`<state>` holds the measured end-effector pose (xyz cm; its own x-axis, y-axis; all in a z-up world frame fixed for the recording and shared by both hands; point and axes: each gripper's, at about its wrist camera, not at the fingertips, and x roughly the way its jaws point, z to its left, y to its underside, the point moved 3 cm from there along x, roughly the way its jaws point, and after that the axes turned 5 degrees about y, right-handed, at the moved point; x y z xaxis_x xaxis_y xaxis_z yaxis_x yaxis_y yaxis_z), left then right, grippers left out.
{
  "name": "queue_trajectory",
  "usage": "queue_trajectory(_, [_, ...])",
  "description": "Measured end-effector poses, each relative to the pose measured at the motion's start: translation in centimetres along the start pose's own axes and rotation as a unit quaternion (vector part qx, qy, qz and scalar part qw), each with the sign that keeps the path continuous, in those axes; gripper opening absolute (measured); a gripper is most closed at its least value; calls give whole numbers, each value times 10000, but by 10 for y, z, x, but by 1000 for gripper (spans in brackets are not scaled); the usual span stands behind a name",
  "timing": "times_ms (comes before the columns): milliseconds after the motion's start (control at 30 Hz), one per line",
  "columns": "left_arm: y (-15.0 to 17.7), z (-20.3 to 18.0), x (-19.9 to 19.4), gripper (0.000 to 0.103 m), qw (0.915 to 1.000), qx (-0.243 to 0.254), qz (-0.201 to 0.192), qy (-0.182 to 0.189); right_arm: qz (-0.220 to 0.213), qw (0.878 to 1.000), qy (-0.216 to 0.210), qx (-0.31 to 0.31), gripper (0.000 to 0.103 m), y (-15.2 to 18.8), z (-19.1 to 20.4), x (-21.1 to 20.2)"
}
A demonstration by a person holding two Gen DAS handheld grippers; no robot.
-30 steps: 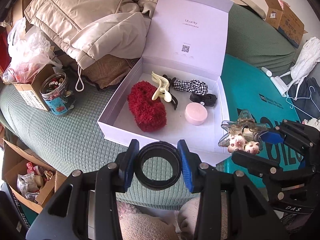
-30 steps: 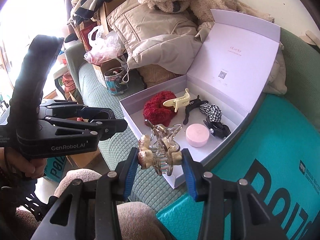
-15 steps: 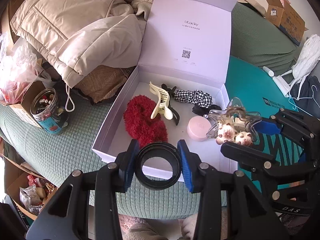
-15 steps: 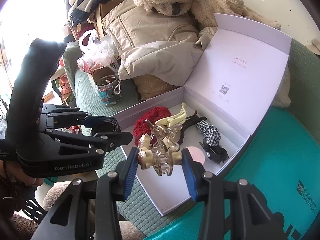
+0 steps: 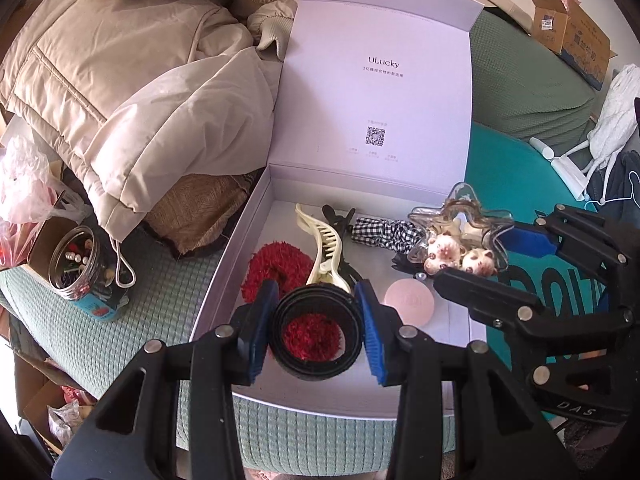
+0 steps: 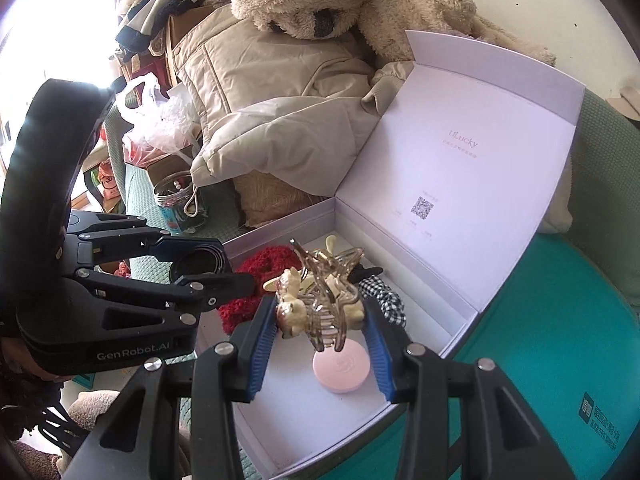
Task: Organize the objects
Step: 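Lower the black hair tie and clear claw clip into the box with both tools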
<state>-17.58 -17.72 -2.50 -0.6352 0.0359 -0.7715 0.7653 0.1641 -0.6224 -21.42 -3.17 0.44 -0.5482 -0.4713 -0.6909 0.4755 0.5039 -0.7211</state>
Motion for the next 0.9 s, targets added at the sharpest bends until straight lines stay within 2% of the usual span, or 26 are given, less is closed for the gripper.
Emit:
queue_trajectory(333, [-24,-1,19,38,9998,185,-105,-8,-34,9999,133,28,44,-15,-22,17])
queue_trajectory(900, [-26,7,82,38,9993,216,314,51,361,9993,93,35,44,-4,-37,69])
